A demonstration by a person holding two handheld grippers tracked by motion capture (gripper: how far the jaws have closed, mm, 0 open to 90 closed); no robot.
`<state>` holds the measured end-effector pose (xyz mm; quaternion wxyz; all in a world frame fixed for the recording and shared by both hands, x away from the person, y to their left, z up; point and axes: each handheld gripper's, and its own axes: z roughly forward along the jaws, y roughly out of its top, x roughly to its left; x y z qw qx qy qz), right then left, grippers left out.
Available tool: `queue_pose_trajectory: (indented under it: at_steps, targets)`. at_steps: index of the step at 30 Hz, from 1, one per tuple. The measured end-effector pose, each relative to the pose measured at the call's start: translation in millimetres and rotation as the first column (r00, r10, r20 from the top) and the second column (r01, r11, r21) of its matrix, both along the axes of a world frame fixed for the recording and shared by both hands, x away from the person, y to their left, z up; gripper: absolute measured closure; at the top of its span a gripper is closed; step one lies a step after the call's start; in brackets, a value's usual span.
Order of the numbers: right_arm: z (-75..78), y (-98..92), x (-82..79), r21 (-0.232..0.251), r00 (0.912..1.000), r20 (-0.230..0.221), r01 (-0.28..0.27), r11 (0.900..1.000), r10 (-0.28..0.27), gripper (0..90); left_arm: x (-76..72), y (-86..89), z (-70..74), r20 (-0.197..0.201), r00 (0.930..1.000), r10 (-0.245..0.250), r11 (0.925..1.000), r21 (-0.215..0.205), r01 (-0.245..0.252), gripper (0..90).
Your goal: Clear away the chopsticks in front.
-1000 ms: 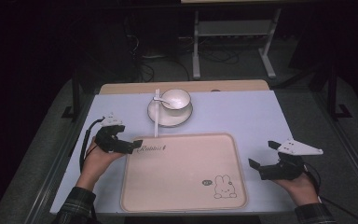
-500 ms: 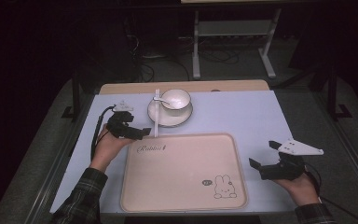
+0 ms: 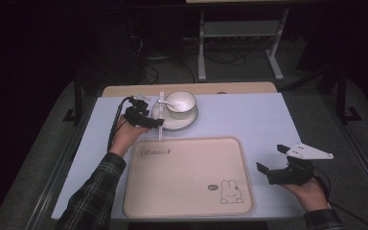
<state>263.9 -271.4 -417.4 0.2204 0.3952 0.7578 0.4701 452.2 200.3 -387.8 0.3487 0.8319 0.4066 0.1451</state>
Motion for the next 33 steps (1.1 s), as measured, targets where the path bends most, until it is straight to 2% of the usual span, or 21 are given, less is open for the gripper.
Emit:
queue_pose_trajectory:
  at_steps: [3, 4, 7, 10, 12, 15, 23, 32, 33]
  targets:
    - [-0.2, -0.5, 0.1, -0.001, 1.0, -0.001, 0.0, 1.0, 0.0, 0.0, 6.5, -4.1, -2.7, -0.009, 1.0, 0.0, 1.0, 0.009, 0.0, 25.2]
    - [-0.1, -0.8, -0.1, 0.001, 1.0, 0.0, 0.001, 1.0, -0.001, 0.0, 13.2, -8.6, -5.6, -0.012, 0.9999, 0.002, 0.9998, 0.02, -0.002, 28.4]
    - [-0.1, -1.5, -0.2, 0.002, 1.0, 0.002, 0.0, 1.0, 0.0, 0.0, 19.5, -10.7, -9.0, -0.021, 0.9997, 0.008, 0.9997, 0.025, -0.007, 36.8]
    - [-0.2, -2.0, -0.5, 0.004, 1.0, -0.001, 0.001, 1.0, -0.001, 0.0, 30.3, -15.3, -17.5, -0.036, 0.999, 0.026, 0.9982, 0.054, -0.024, 40.3]
    - [-0.2, -2.2, -0.5, 0.006, 1.0, -0.002, 0.002, 1.0, -0.002, 0.0, 34.2, -15.8, -21.3, -0.039, 0.9984, 0.04, 0.9977, 0.057, -0.038, 41.6]
    - [-0.2, -2.4, -0.5, 0.008, 1.0, 0.0, 0.002, 1.0, -0.002, 0.0, 36.3, -16.1, -23.6, -0.033, 0.9982, 0.05, 0.9973, 0.055, -0.048, 46.5]
    - [-0.3, -2.9, -0.7, 0.008, 1.0, -0.002, 0.005, 1.0, -0.005, 0.0, 41.5, -18.8, -30.2, -0.057, 0.9964, 0.062, 0.9956, 0.073, -0.058, 54.8]
    - [-0.4, -3.3, -0.7, 0.007, 1.0, -0.003, 0.005, 1.0, -0.005, 0.0, 52.1, -24.8, -34.1, -0.046, 0.9917, 0.12, 0.9884, 0.1, -0.115, 63.5]
    - [-0.6, -3.5, -0.6, 0.008, 1.0, -0.004, 0.006, 1.0, -0.005, 0.0, 53.2, -26.6, -33.9, -0.045, 0.9917, 0.12, 0.9879, 0.104, -0.115, 67.0]
